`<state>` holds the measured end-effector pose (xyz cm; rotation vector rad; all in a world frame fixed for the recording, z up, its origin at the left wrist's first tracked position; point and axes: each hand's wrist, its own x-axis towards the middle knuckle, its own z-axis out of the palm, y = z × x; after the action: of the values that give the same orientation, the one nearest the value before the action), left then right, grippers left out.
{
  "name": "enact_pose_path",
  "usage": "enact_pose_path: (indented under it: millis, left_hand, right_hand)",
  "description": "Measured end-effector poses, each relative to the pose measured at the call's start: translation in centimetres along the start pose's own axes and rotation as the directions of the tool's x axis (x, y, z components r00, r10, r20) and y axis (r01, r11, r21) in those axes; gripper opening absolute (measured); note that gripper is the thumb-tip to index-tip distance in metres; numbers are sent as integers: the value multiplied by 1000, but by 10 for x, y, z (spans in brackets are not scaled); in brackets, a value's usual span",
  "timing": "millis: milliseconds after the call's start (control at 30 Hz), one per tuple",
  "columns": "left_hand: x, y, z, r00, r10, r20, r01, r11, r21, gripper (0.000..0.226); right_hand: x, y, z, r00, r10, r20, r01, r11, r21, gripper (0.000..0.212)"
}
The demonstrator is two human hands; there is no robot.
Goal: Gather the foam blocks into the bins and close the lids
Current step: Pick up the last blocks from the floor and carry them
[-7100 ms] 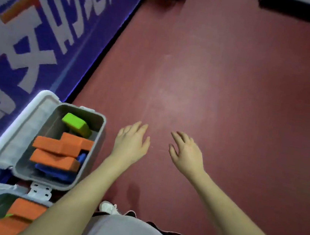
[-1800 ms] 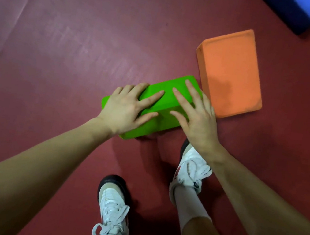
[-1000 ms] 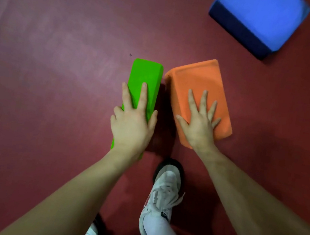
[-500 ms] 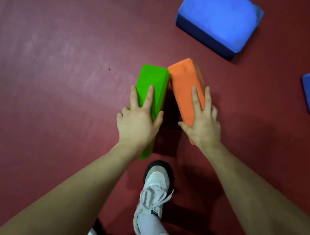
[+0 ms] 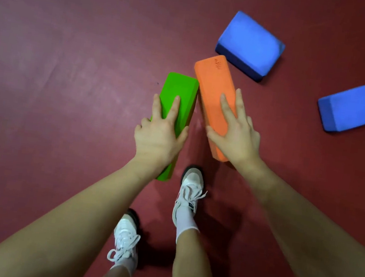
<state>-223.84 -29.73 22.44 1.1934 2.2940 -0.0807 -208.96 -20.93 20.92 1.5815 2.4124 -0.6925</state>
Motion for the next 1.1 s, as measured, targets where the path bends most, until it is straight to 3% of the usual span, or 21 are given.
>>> enact_pose_path:
  millis: [433,700,900,1100]
  left_hand:
    - [-250,-80,-213,983,-83,-161,60,987,-146,70]
    - [-377,-115,-250,941,-236,-242,181,957,-229,69]
    - [-479,-110,-225,854,-442,-275,347,877,-333,68]
    - [-585,-98,-180,686,-679,-262,514,707,-485,66]
  right_hand:
    - [-211,-179,-181,982,-175,-75,173,984,-42,74]
    - [-304,-234,-222,927,-372,-42,367,926,-93,73]
    - [-376,-231,-216,832,-552,51,554,825,-107,70]
    - [-441,-229,-210,617,-763,195,787,601,-141,70]
